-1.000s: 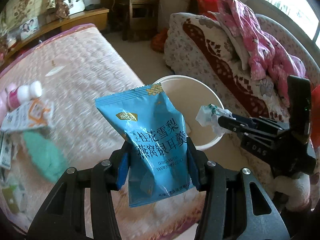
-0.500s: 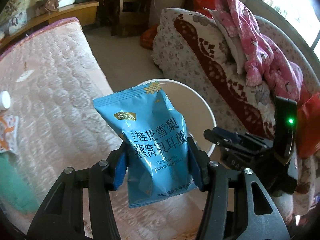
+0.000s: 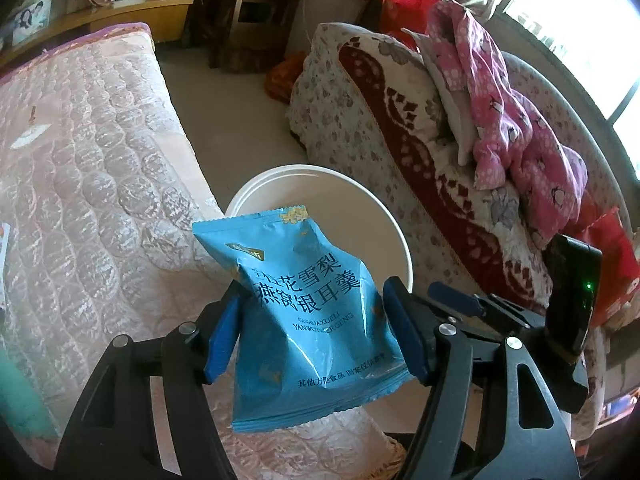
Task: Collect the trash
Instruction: 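Open the left gripper to drop the blue snack bag into the bucket, then move both open grippers back over the remaining trash on the bed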
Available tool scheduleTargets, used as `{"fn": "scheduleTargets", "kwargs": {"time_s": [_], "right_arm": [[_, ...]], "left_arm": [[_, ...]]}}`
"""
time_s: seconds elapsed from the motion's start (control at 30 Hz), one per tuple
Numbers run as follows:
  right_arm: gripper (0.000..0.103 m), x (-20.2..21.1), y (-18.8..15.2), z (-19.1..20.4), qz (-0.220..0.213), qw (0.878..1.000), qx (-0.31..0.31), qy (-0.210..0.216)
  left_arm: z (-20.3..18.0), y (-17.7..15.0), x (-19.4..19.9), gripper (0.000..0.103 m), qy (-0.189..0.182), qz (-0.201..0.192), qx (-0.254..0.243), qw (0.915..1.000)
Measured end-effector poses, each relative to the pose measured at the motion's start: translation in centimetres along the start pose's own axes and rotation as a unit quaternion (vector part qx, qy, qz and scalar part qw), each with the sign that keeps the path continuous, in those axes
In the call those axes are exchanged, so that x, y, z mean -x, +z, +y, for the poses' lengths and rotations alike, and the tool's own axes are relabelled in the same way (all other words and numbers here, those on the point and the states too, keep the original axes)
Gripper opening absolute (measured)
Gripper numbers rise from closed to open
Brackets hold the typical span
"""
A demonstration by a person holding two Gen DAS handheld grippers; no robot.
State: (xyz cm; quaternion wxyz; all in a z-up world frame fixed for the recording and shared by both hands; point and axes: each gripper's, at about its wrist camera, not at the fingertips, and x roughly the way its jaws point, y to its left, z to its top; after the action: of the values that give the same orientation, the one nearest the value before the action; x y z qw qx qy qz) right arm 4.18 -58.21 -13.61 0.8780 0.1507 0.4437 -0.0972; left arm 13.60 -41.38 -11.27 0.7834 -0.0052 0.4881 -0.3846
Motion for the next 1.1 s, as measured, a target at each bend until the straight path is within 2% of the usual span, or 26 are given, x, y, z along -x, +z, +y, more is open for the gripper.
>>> {"fn": "scheduleTargets", "kwargs": {"time_s": [0.4,0.53,0.67,0.9,1.1], "right_arm": [[0.044,0.8,-0.2,0.0,-0.006,1.0,0.0,0.0],[0.045,0.8,-0.2,-0.2,-0.006,1.0,-0.004,0.003],[0.045,0.8,-0.3,0.0,-0.005,1.0,-0.001,0.006],[0.045,1.3,-0.6,1.3,-0.004,1.0,0.014,0.01],[0.045,2.5,-0.4,2.9,-0.014,0.999,0.028,0.011]], "left_arm": [[-0.3,2.0,-0.8,0.075,-0.042,-0.024,0.013,0.9987],[-0.4,2.2,-0.8,0.077,-0.043,-0.026,0.011,0.9987],[-0.3,1.8,-0.3,0.077,-0.027,-0.026,0.006,0.9993],[0.3,0.3,1.7,0.077,0.035,-0.044,-0.007,0.9984],[1.5,-1.0,3.7,0.077,0.068,-0.06,-0.001,0.9959]]}}
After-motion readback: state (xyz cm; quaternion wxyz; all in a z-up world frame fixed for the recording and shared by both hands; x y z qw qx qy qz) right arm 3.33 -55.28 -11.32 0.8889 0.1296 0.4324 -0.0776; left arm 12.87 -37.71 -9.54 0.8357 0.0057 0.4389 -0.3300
